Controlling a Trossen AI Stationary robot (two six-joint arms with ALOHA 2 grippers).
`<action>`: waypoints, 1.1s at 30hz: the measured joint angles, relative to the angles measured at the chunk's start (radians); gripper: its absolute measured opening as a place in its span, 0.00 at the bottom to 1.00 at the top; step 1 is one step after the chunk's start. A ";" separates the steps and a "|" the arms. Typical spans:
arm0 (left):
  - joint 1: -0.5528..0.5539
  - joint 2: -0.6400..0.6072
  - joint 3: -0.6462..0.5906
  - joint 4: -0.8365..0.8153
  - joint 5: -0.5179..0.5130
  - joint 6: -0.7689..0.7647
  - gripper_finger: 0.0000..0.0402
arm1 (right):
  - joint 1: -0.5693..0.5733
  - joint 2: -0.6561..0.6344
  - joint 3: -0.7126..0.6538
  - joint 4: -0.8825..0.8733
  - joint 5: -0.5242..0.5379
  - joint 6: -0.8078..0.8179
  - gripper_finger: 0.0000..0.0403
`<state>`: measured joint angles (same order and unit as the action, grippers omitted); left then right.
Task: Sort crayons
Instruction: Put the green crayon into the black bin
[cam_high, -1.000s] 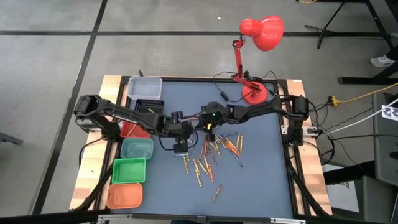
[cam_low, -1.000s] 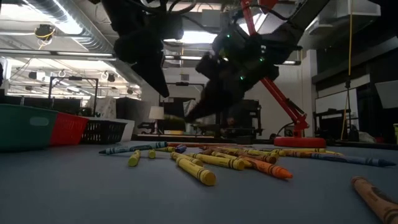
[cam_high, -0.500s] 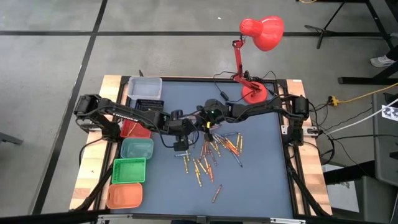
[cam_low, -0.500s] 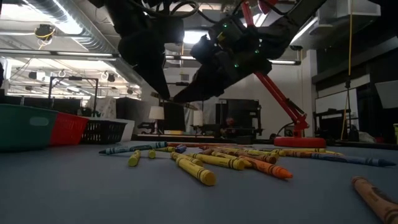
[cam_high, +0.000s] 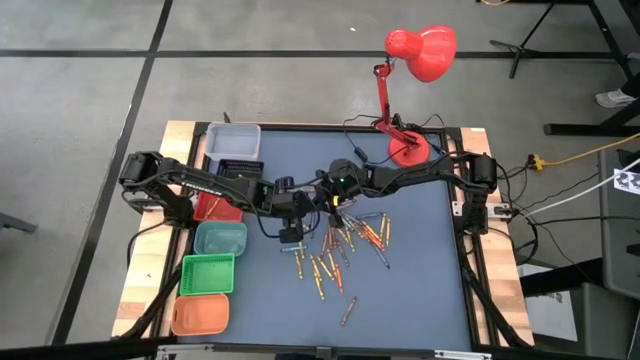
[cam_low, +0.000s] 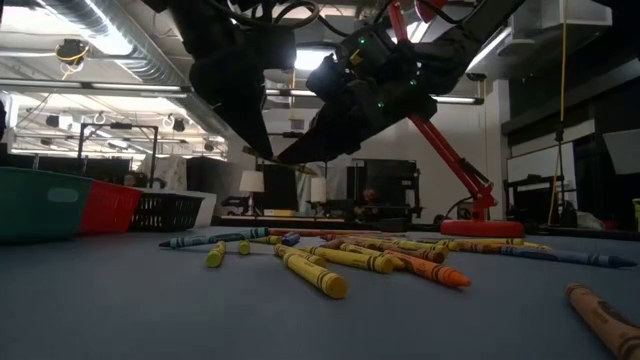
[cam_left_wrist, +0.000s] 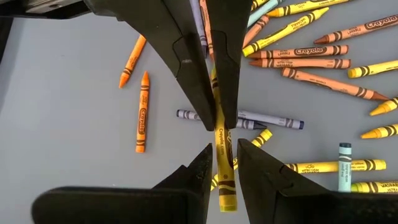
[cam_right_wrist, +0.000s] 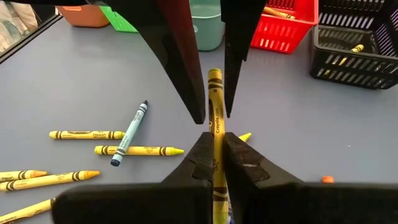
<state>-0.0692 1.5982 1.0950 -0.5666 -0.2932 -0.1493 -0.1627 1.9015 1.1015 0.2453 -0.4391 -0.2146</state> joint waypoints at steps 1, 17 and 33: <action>0.000 0.000 0.000 0.000 0.000 0.000 0.15 | 0.000 0.000 0.000 0.000 0.000 0.000 0.04; 0.000 0.000 0.000 -0.031 0.026 -0.007 0.13 | 0.000 0.000 0.000 0.000 -0.002 0.000 0.04; 0.000 0.000 0.000 -0.027 0.023 -0.007 0.02 | 0.000 0.000 0.000 -0.002 -0.002 0.009 0.04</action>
<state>-0.0689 1.5982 1.0950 -0.5934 -0.2707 -0.1562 -0.1627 1.9011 1.1015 0.2432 -0.4412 -0.2058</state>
